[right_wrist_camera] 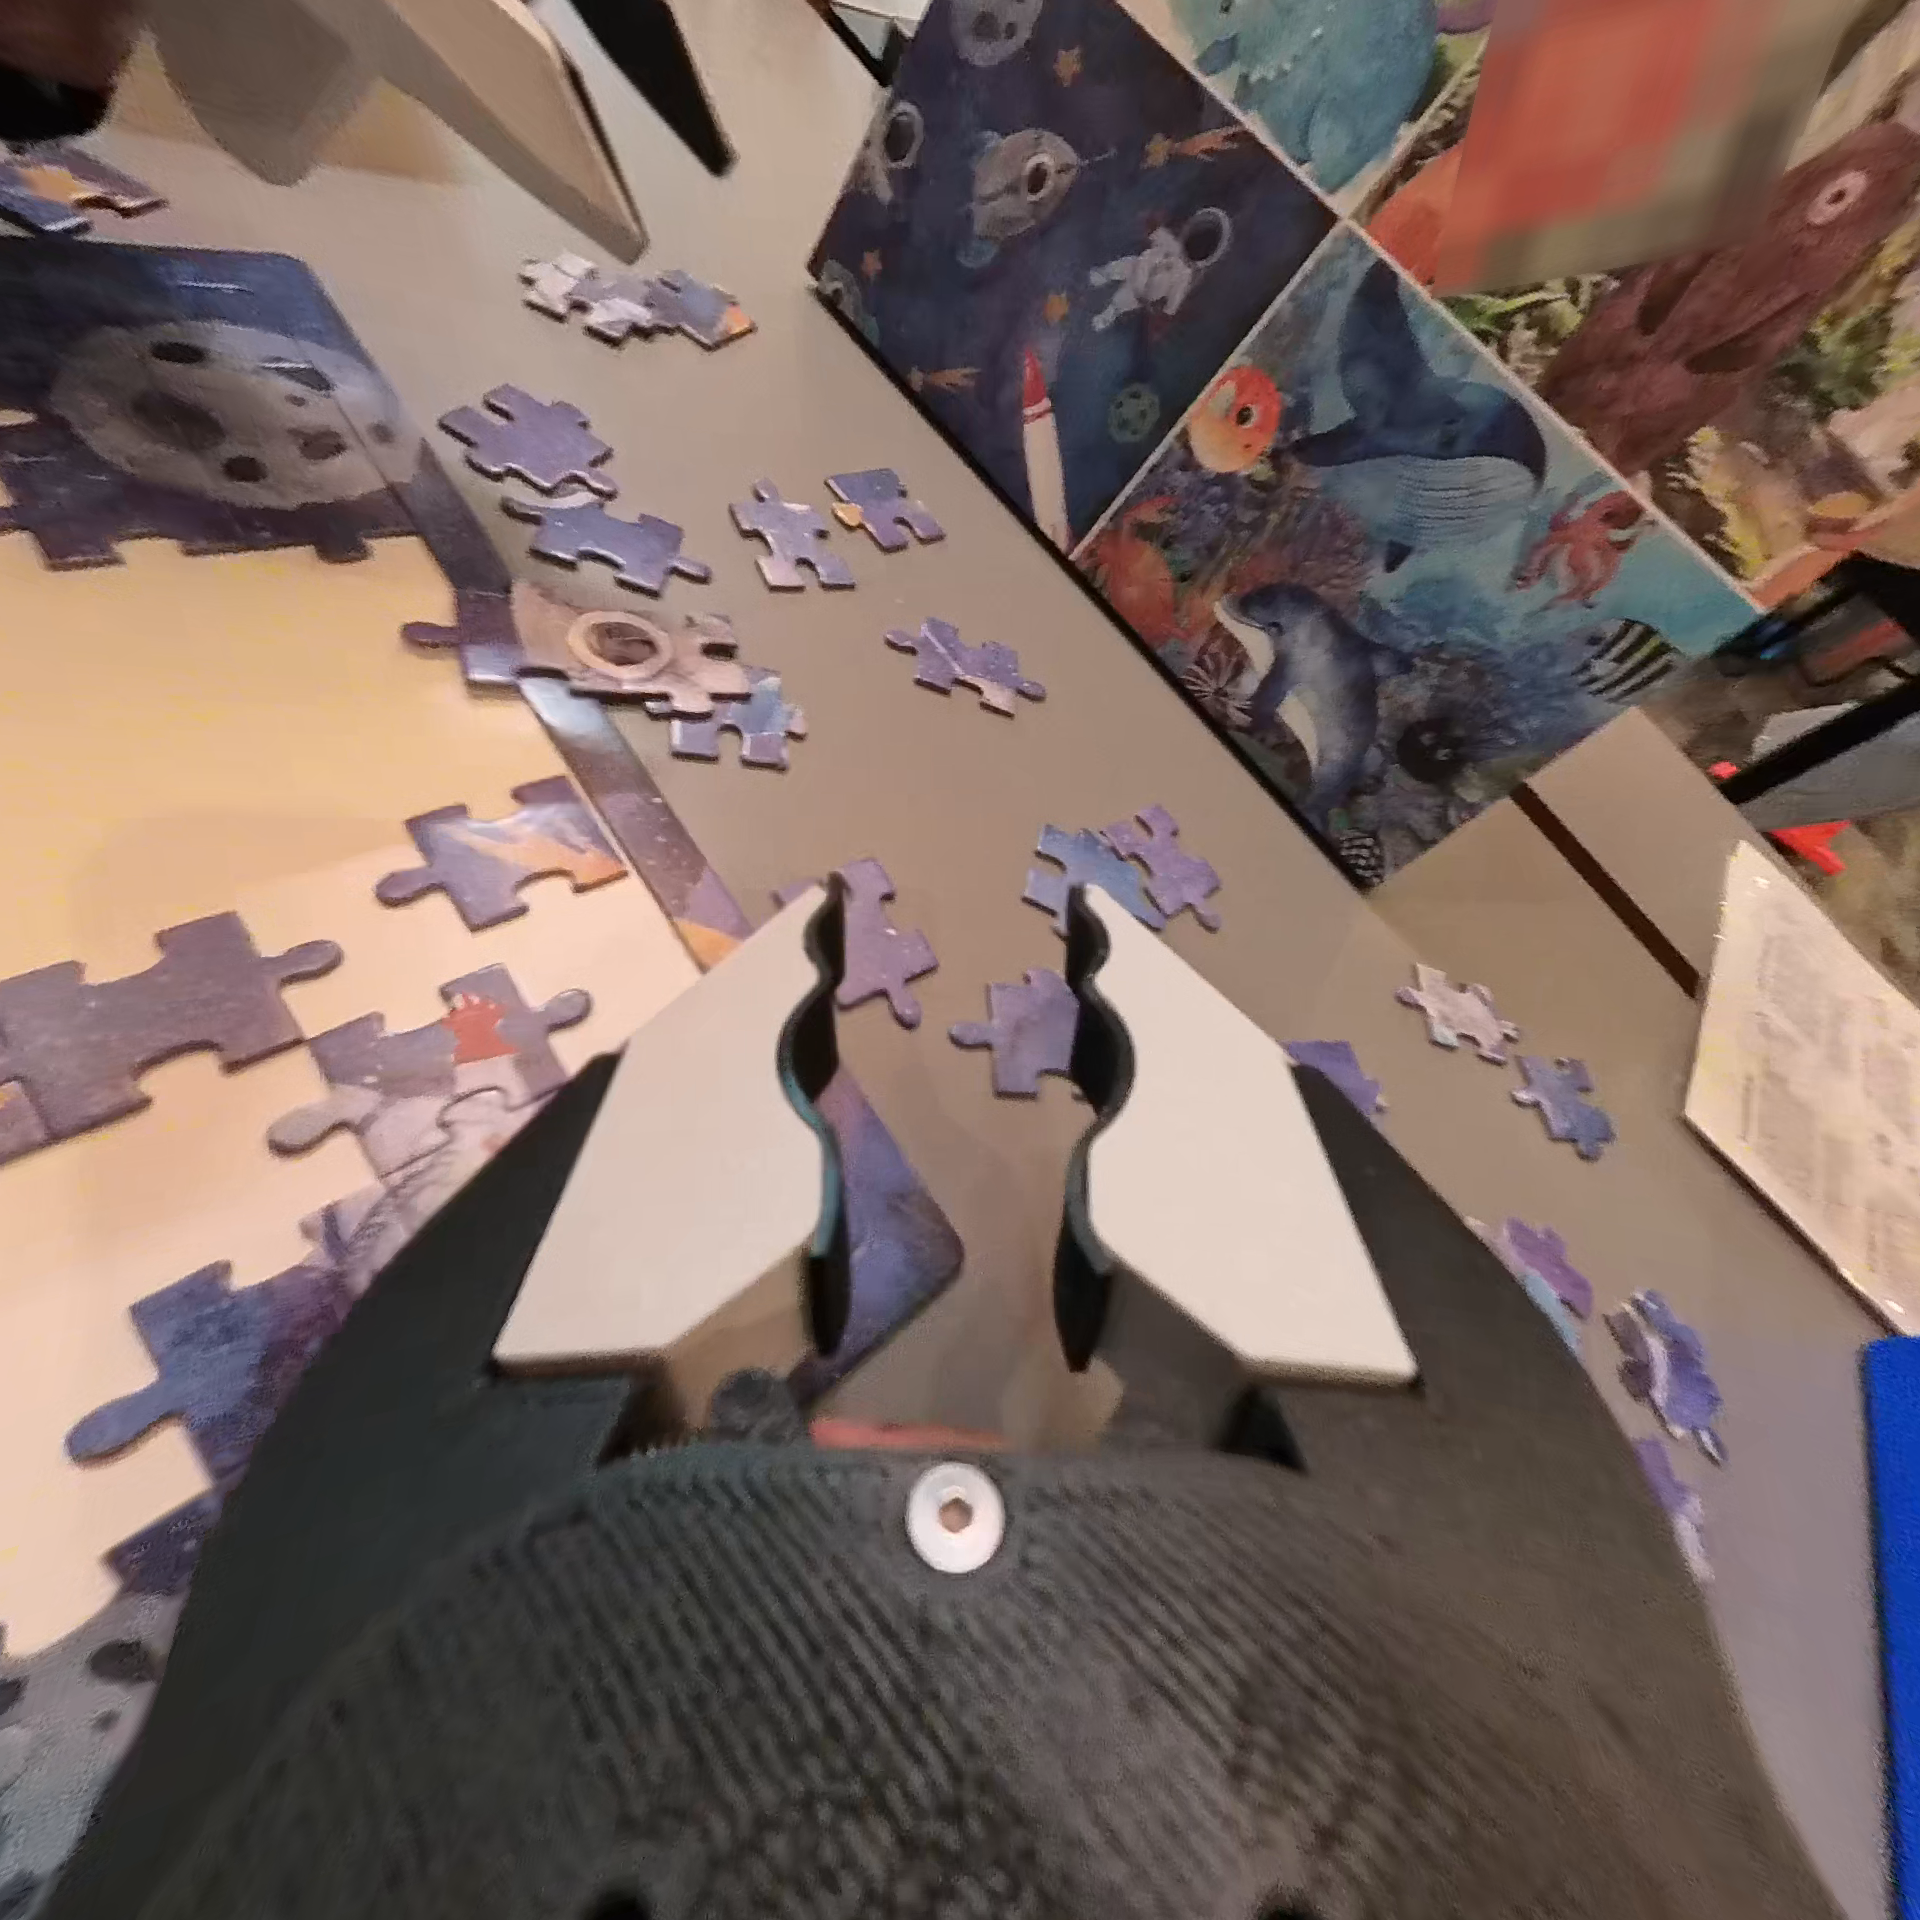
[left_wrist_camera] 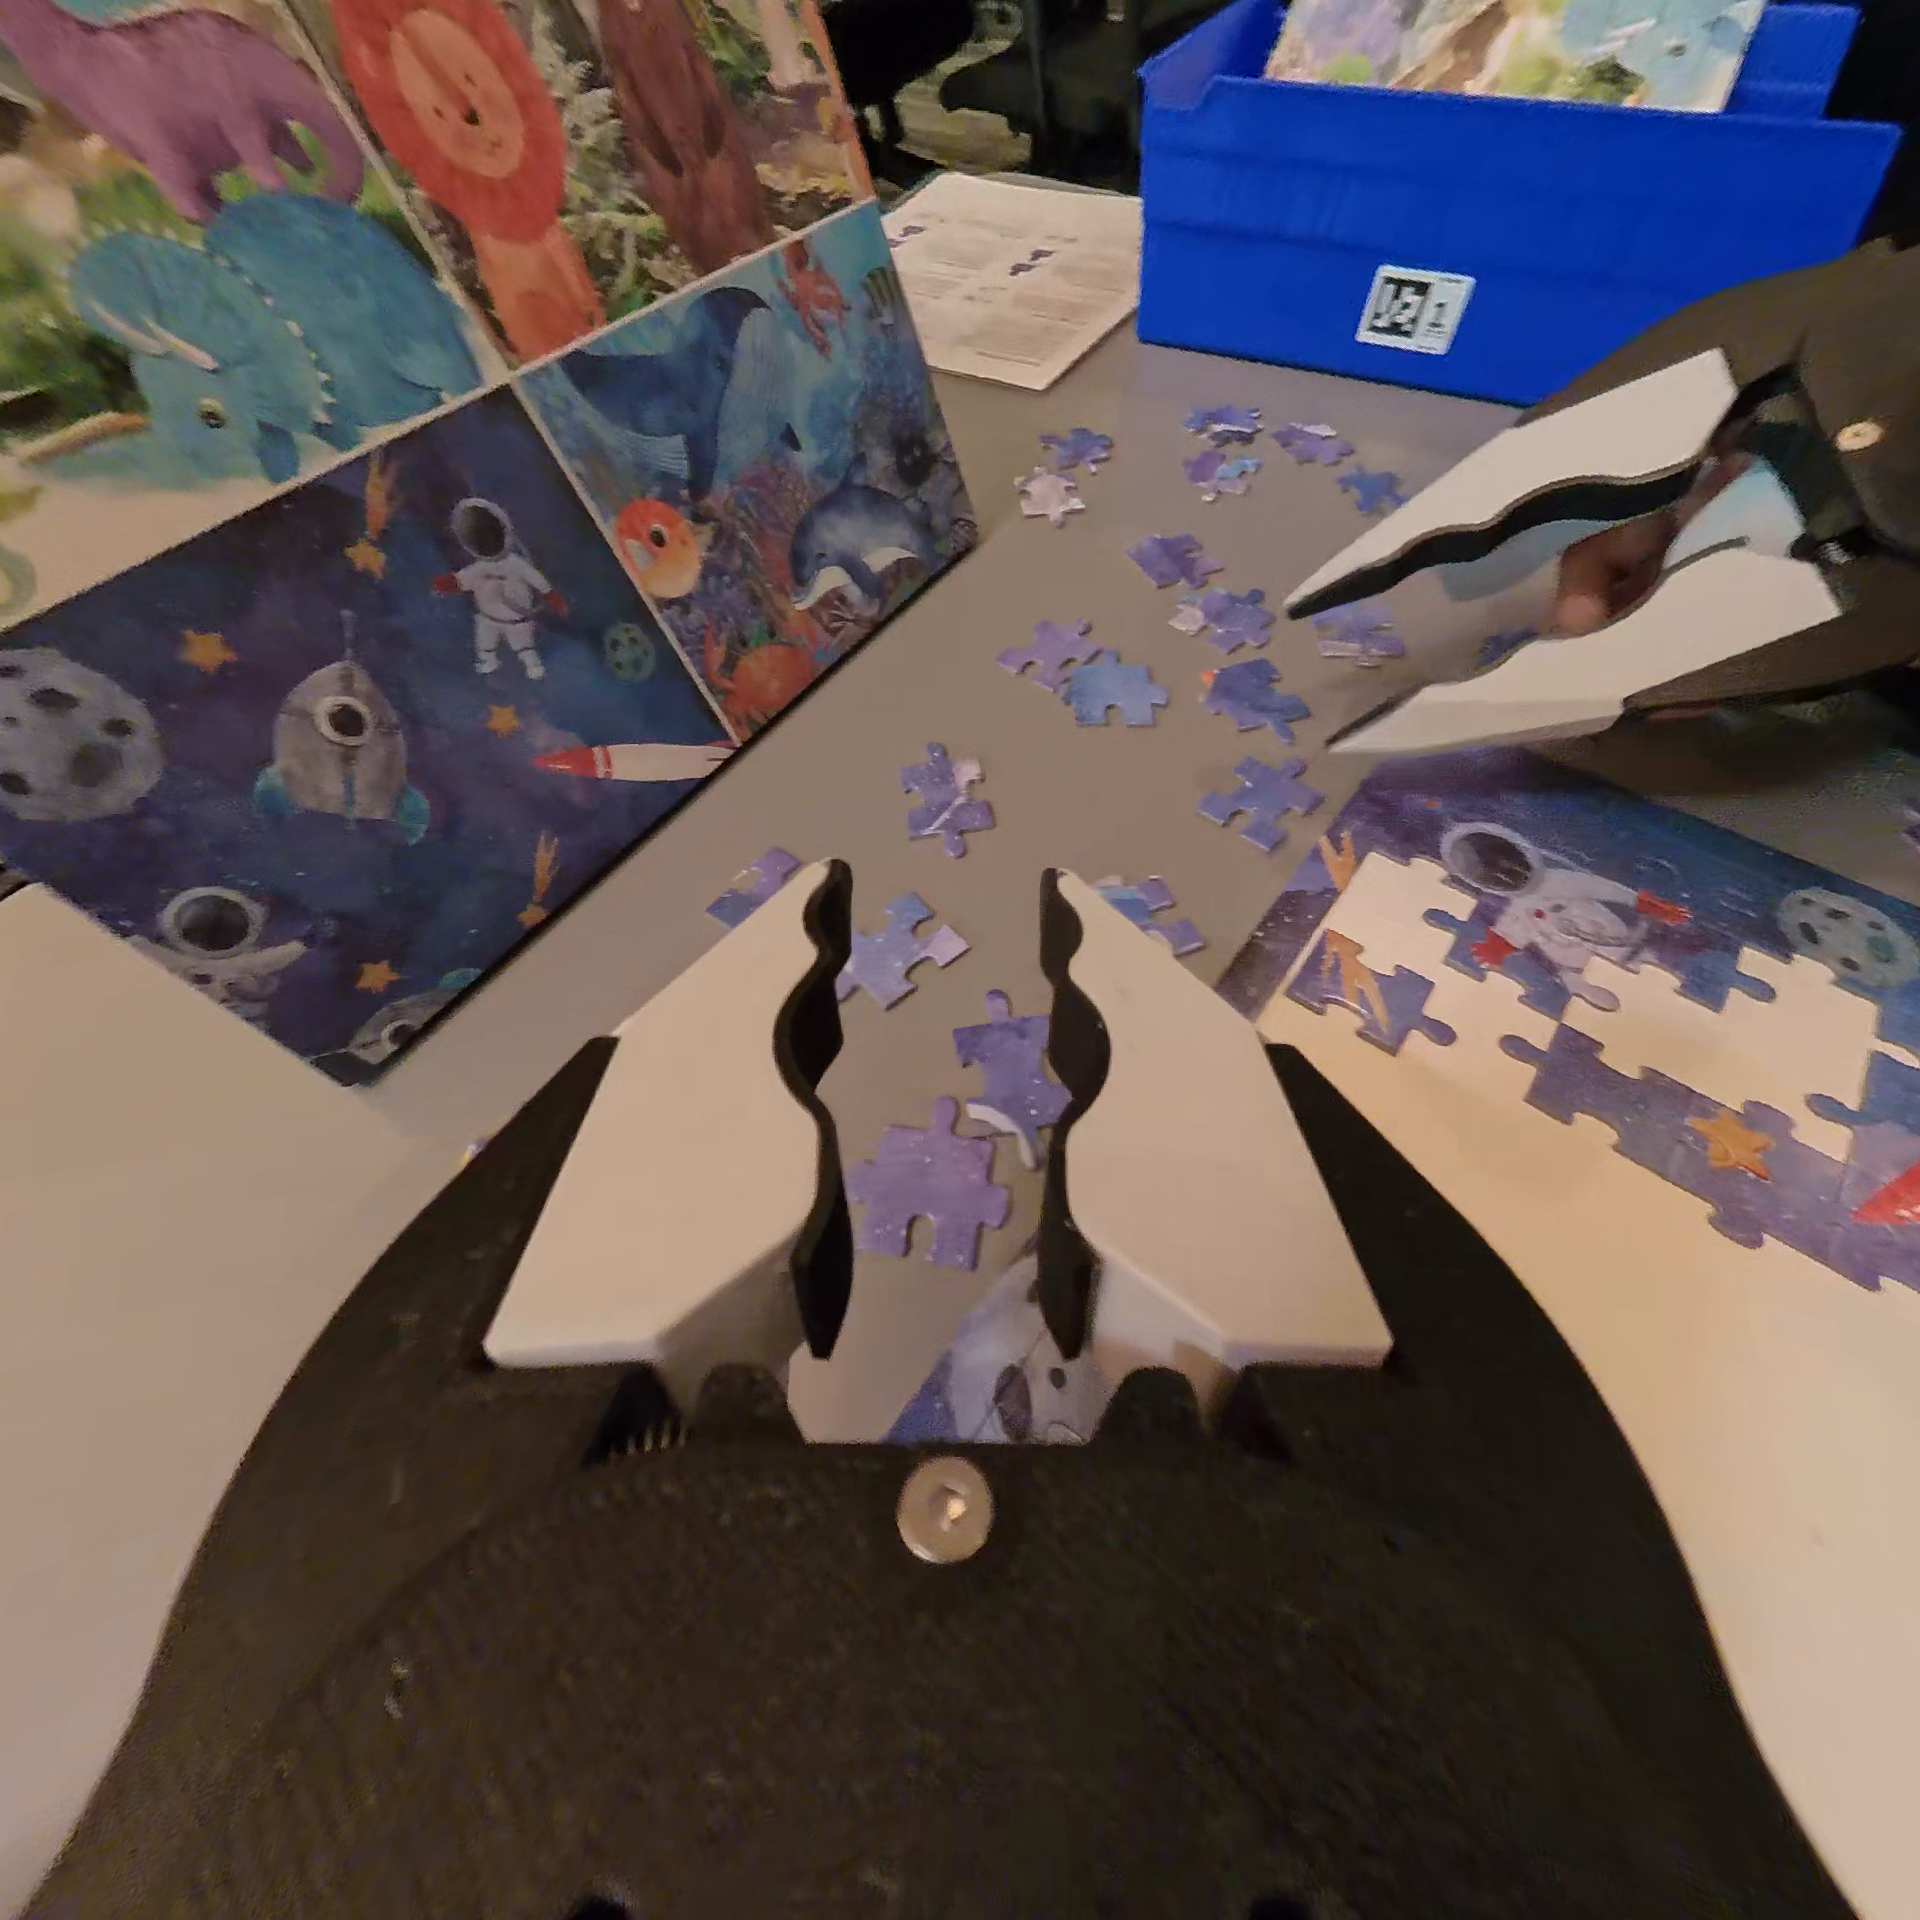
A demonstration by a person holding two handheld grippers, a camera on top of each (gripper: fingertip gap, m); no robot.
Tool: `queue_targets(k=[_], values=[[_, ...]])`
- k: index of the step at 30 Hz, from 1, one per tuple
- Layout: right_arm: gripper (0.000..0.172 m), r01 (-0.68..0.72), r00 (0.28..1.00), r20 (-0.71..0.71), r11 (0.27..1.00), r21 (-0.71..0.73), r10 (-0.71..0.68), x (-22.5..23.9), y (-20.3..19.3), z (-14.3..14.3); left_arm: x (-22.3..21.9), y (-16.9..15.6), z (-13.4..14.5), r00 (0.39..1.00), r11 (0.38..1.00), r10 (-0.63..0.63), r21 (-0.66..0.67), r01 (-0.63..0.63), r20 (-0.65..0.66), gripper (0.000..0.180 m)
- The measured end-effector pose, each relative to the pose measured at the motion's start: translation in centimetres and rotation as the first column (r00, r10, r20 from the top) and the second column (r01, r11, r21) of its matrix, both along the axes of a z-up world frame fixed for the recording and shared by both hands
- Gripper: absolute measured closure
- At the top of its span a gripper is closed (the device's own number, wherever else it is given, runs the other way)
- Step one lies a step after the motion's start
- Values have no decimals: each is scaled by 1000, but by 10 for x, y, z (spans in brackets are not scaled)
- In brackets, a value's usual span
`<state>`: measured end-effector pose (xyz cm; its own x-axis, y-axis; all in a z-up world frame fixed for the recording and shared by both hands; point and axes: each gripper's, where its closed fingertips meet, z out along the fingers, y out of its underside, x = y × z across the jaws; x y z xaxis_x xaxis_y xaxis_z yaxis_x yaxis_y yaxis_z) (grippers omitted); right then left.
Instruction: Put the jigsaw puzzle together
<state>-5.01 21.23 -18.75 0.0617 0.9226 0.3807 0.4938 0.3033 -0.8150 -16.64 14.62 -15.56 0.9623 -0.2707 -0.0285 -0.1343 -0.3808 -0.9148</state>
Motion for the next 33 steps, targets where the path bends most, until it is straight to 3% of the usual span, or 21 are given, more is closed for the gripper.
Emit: queue_targets(k=[4,7,9,11,14,17,22,27,29,33], values=[[170,156,980,-136,986,54,-147,5,39,25,-18,2,7,995,995,91,40,-90,-41,167],[172,208,958,-209,978,30,-198,-5,55,49,-28,1,15,990,989,131,81,-127,-49,178],[172,203,958,-225,975,94,-177,-26,54,65,-35,1,18,987,984,153,94,-148,-47,180],[172,155,960,-254,979,129,-119,-60,43,83,-41,0,19,984,981,172,102,-168,-38,180],[172,58,959,-281,996,68,-37,-126,23,106,-52,1,13,979,976,202,93,-199,-27,180],[172,37,958,-286,997,64,-17,-184,24,120,-59,2,9,977,973,214,84,-213,-12,180],[172,118,969,-215,992,-36,-123,-216,61,104,-66,1,12,976,971,220,94,-219,-1,180],[172,269,914,-290,959,-89,-284,-158,111,118,-77,-1,13,970,966,243,98,-241,-15,176],[172,270,933,-211,954,-130,-293,-133,119,103,-81,-1,10,969,966,248,77,-247,-8,173],[172,281,959,76,953,-110,-274,-100,110,44,-83,-1,7,969,968,246,52,-247,21,171]])
